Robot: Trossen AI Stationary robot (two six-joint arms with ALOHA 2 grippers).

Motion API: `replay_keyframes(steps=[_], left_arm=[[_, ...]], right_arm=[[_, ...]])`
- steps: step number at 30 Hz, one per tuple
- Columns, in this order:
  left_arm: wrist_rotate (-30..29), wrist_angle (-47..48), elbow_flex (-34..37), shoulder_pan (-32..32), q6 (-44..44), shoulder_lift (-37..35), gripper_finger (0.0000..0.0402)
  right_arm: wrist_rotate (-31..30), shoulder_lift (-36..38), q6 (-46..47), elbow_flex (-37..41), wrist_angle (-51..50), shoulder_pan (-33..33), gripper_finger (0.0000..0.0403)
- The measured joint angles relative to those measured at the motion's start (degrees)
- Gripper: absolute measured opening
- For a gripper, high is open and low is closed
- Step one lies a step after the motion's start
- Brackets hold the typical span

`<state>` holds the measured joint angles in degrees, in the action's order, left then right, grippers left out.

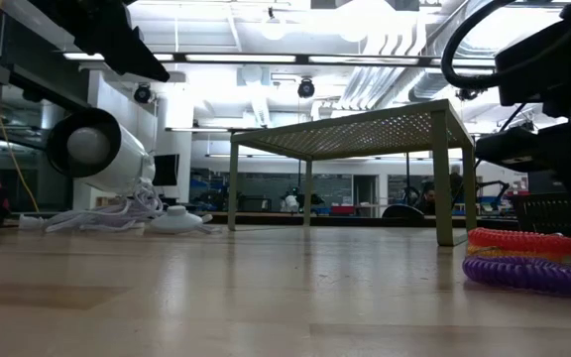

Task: Pick & Place Office Desk Supplies
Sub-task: Put the green spring keychain into the black bin

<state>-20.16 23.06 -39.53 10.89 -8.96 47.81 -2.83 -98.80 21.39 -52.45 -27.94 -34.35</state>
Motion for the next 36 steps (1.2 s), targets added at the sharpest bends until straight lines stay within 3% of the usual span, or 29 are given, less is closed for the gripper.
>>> replay_keyframes(steps=[13, 18, 28, 36], left_arm=[[0.0, 0.0, 0.0, 0.0, 0.0, 0.0, 0.0089], [0.0, 0.0, 0.0, 0.0, 0.0, 0.0, 0.0089], [0.0, 0.0, 0.0, 0.0, 0.0, 0.0, 0.0089], [0.0, 0.0, 0.0, 0.0, 0.0, 0.0, 0.0089]], right_arm=[[0.8, 0.3, 0.1, 0.0, -0.1, 0.0, 0.0021], [2.1, 3.9, 2.1, 0.2, -1.5, 0.0, 0.0018], [-4.9, 15.1, 6.4, 0.1, -5.7, 0.3, 0.0018], [-7.6, 16.6, 7.6, 0.1, -7.0, 0.4, 0.0018]])
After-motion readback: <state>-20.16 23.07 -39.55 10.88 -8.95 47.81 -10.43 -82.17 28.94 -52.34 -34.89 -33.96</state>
